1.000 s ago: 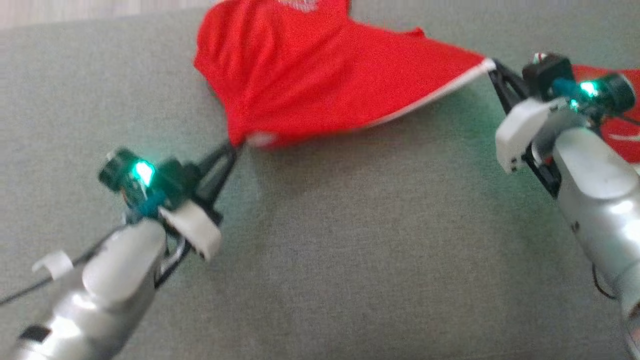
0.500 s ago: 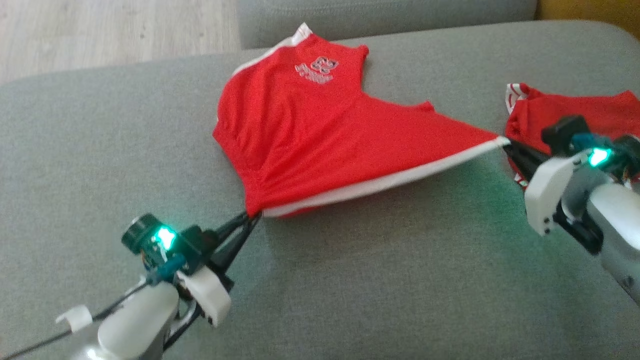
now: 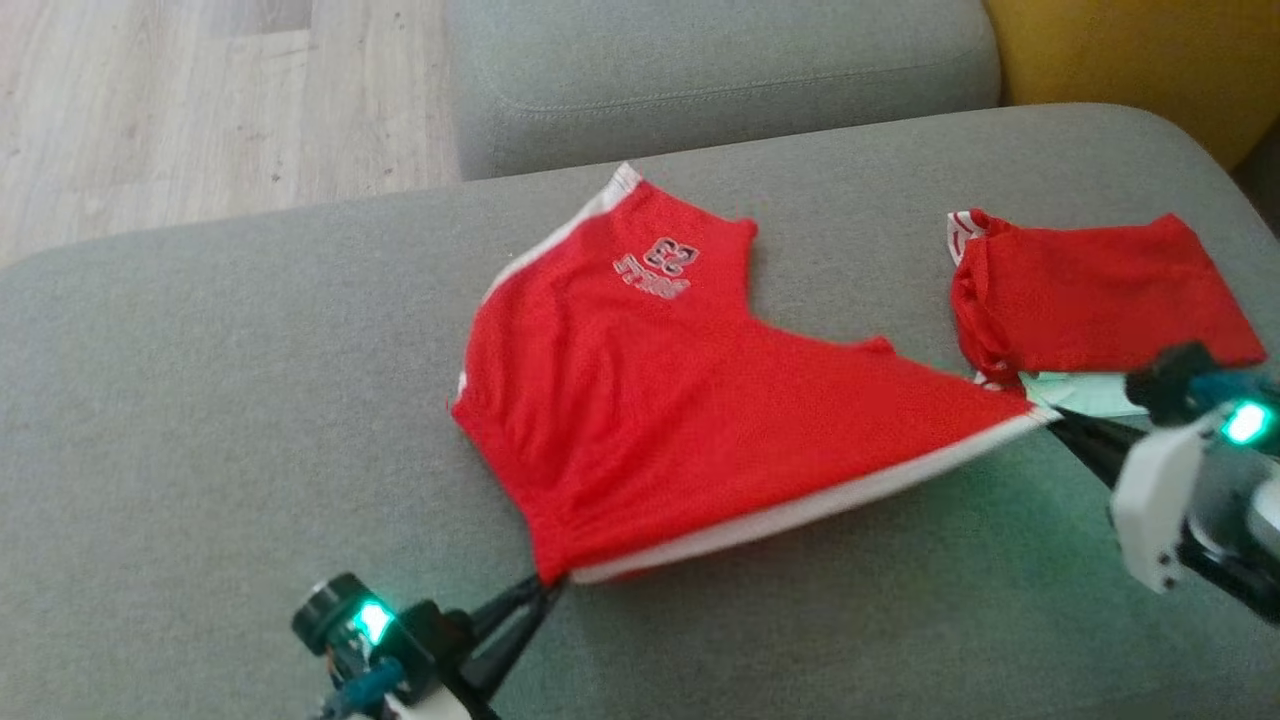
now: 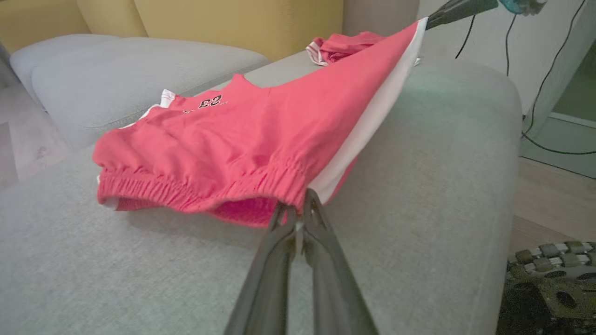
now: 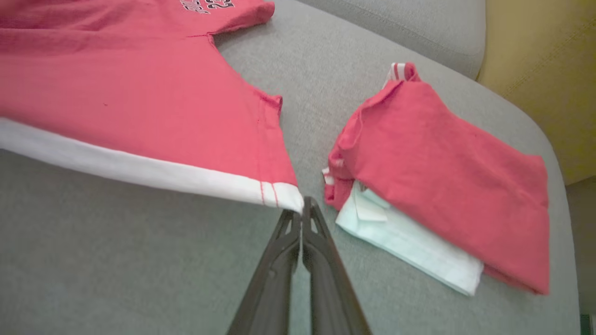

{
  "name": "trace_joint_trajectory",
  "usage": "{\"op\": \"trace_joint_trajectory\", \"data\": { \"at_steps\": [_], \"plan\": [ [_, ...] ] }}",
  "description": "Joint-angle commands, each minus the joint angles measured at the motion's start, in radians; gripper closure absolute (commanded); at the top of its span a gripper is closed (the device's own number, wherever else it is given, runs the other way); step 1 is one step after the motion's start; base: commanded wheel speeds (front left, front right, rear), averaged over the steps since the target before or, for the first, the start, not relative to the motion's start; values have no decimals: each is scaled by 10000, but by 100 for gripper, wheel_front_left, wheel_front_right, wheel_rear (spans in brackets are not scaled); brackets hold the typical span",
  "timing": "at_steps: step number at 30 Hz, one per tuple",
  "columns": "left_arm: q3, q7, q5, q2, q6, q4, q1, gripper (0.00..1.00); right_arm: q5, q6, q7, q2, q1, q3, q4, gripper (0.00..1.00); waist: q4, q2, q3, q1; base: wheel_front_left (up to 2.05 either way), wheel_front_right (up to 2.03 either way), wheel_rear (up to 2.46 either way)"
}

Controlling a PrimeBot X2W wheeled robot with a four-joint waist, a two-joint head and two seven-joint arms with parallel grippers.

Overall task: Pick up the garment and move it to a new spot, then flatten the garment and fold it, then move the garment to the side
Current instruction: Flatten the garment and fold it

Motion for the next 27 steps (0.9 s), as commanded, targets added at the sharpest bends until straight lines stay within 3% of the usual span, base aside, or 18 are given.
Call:
{"op": "trace_joint_trajectory", "data": {
  "at_steps": [1,5,8,19,27],
  "plan": [
    [307,-2,-37,313,132,-367,-315,100,86,65,35,-543,137,-218,-254,100,-24,-1,-13,2,0,0,0],
    [257,206,-56,368,384,-1204,-98,100,105,65,366,-1233,508,-681,-1050,100,-45,-1,64,2,0,0,0],
    [348,326,-24,404,534,-1575,-273,100,-209,65,426,-1320,459,-1217,-1328,100,13,-1,220,2,0,0,0],
    [887,324,76,328,616,-1705,-1697,100,-1904,65,1059,-565,-1016,-2803,-1908,100,874,-1,1436,2,0,0,0],
    [974,326,119,-91,336,-1016,-2999,100,-2517,65,1624,60,-2958,-2598,-1144,100,1994,-1,2516,2,0,0,0]
  ]
}}
